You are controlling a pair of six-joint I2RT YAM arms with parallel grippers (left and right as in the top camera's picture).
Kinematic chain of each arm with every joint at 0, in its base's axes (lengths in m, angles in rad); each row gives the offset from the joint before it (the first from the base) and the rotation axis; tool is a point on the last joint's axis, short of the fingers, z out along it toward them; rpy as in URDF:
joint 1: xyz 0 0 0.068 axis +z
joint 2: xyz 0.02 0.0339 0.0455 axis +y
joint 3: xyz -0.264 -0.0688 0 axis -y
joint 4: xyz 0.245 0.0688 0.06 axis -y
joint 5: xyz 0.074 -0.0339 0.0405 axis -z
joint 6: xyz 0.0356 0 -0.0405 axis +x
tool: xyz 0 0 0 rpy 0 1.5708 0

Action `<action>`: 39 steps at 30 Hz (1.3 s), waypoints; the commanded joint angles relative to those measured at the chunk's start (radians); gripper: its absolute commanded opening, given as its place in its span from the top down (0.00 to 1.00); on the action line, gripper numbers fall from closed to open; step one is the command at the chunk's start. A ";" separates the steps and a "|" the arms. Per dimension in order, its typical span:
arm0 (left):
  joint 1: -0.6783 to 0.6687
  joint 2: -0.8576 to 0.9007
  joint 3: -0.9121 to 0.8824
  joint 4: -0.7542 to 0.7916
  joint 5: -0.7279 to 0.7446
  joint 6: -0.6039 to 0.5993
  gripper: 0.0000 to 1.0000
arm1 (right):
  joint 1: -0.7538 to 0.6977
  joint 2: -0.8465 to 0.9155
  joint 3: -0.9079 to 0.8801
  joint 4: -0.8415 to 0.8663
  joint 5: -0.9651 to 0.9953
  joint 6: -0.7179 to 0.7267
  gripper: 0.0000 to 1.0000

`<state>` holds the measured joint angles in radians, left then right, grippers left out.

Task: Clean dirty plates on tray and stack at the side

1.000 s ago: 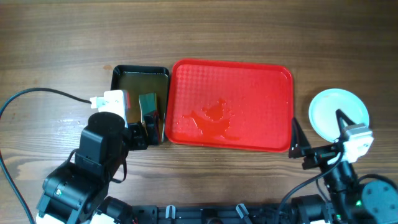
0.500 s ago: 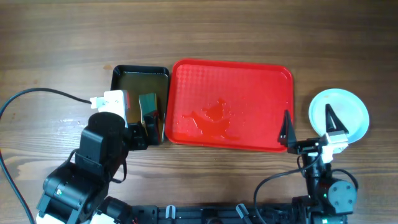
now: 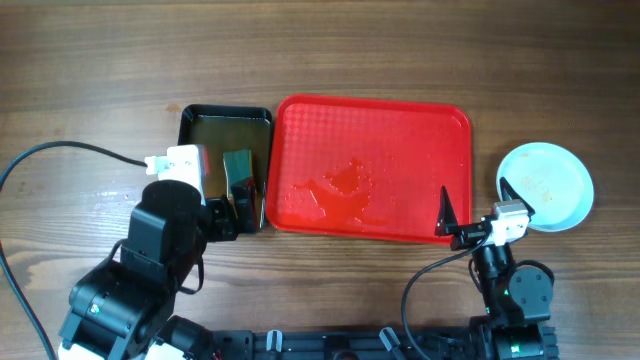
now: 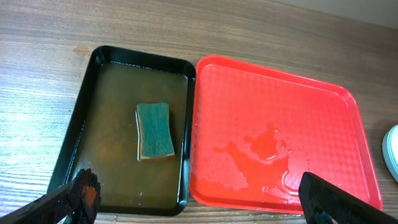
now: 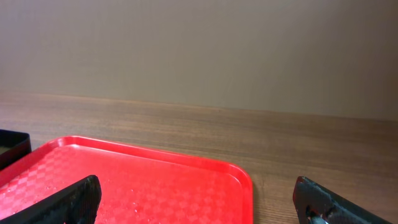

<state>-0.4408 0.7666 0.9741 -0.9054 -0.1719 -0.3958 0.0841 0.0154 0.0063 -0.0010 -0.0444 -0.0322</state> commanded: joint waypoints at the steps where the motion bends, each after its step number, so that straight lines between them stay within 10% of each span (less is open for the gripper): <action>1: -0.006 -0.001 -0.005 0.002 -0.016 -0.009 0.00 | -0.004 -0.010 -0.001 0.002 -0.015 -0.017 0.01; 18: -0.005 -0.006 -0.005 0.002 -0.016 -0.009 0.00 | -0.004 -0.008 -0.001 0.002 -0.015 -0.018 0.01; 24: 0.198 -0.120 -0.076 -0.023 0.068 -0.005 0.00 | -0.004 -0.008 -0.001 0.002 -0.016 -0.018 0.01; 39: 0.365 -0.706 -0.839 0.744 0.145 -0.005 0.00 | -0.004 -0.008 -0.001 0.002 -0.015 -0.018 0.01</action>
<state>-0.1059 0.1246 0.1982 -0.2310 -0.0433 -0.4026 0.0841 0.0154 0.0063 -0.0006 -0.0448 -0.0322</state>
